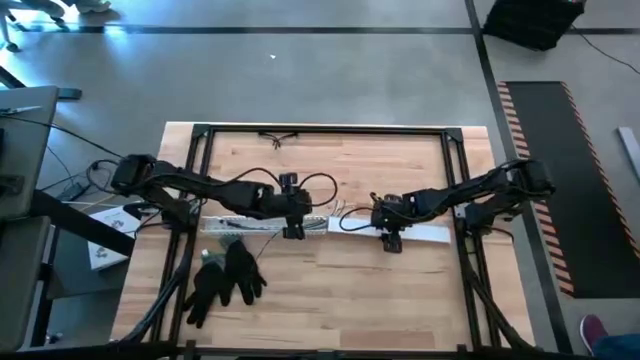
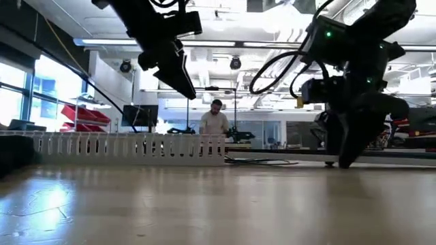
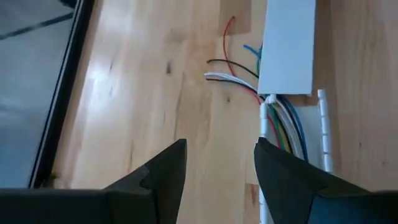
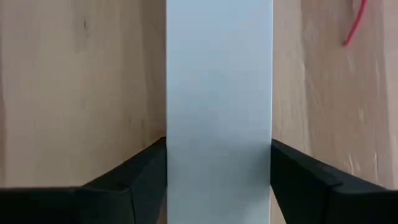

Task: Ziptie cables
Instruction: Close the white cable duct

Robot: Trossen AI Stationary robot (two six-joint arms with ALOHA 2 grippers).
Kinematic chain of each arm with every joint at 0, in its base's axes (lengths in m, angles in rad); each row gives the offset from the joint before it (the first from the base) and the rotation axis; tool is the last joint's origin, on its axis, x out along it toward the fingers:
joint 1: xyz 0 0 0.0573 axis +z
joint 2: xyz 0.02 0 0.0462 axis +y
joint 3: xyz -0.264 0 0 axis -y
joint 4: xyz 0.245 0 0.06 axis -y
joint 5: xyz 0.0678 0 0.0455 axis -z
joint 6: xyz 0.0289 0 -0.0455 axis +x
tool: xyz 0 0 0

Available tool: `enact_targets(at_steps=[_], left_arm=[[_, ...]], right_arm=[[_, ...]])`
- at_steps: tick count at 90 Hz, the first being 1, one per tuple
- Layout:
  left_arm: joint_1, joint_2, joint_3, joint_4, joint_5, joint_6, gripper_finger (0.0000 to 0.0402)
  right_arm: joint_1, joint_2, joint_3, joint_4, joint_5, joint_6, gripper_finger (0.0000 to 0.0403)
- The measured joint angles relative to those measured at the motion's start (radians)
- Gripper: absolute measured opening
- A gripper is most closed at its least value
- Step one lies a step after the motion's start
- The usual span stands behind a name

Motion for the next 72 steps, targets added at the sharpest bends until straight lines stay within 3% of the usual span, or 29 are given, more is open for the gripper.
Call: enact_targets(at_steps=[24, 46, 59, 72], left_arm=[[0.0, 0.0, 0.0, -0.003, 0.001, 0.0, 0.017], [0.0, 0.0, 0.0, -0.005, 0.002, -0.011, 0.017], [-0.003, 0.0, 0.0, -0.024, 0.014, -0.043, 0.017], [-0.012, 0.0, -0.006, -0.031, 0.028, -0.061, 0.017]], right_arm=[[-0.023, 0.001, 0.064, -0.051, -0.119, -0.089, 0.029], [-0.02, -0.009, 0.046, 0.049, -0.108, -0.136, 0.0311], [0.055, -0.08, -0.081, 0.217, -0.006, -0.074, 0.0311], [0.136, -0.188, -0.183, 0.369, 0.166, 0.04, 0.0312]])
